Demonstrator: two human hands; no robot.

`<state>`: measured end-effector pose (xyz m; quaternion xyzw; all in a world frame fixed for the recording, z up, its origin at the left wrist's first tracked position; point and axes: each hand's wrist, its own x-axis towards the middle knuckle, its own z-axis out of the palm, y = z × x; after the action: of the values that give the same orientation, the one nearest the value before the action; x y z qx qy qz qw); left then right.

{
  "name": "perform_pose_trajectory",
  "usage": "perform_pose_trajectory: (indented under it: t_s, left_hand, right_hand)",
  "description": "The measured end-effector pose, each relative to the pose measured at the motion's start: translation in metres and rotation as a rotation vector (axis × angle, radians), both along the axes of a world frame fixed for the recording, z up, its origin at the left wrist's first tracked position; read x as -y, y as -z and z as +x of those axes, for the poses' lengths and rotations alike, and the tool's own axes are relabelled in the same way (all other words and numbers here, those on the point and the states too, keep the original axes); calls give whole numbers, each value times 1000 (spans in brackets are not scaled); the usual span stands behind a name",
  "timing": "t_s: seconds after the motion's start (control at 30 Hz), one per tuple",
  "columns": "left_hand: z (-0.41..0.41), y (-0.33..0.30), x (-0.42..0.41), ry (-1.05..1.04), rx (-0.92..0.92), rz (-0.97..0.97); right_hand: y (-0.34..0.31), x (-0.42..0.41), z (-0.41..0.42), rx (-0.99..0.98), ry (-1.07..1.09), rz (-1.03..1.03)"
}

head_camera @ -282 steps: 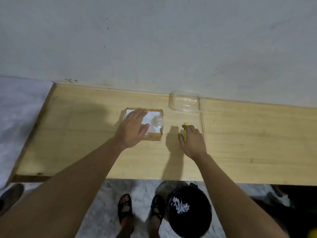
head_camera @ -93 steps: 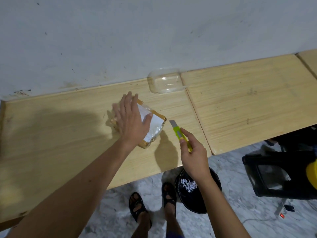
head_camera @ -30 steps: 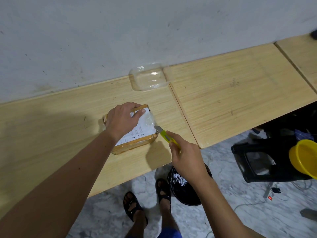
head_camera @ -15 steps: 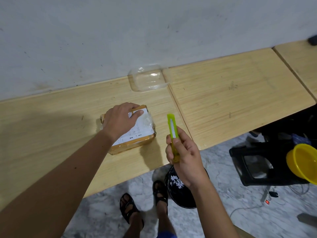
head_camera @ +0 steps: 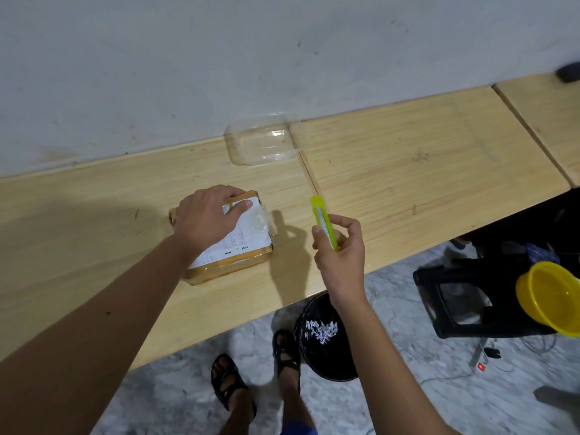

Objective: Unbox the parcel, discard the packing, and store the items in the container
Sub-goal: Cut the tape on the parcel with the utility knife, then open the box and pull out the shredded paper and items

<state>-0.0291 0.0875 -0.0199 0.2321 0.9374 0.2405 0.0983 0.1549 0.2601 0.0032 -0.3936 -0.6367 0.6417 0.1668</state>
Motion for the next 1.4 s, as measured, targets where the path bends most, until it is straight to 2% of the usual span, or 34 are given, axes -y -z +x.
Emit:
perform_pose_trajectory:
  t_s: [0.17, 0.3, 0.5, 0.87, 1.0, 1.1, 1.2, 1.33, 1.4]
  left_hand:
    - [-4, 4, -1, 0, -12, 23]
    - [-5, 6, -1, -21, -7, 72]
    - [-5, 4, 2, -11, -17, 148]
    - [-4, 0, 1, 2, -31, 100]
    - [-1, -3, 0, -37, -2, 127]
    - [0, -6, -2, -29, -30, 55]
    - [5, -8, -5, -44, -92, -39]
    - [43, -2, -3, -243, -354, 92]
    - [67, -1, -2, -383, -297, 84]
  right_hand:
    - [31, -62, -18, 155, 101, 363]
    - [55, -112, -35, 317, 135, 514]
    - [85, -147, -49, 493, 68, 613]
    - [102, -144, -51, 490, -22, 631]
    - [90, -138, -55, 575, -5, 661]
    - [73, -125, -66, 421, -57, 673]
    - [53, -103, -88, 154, -260, 578]
    - [30, -57, -124, 64, -624, 460]
    - [24, -35, -140, 50, -786, 418]
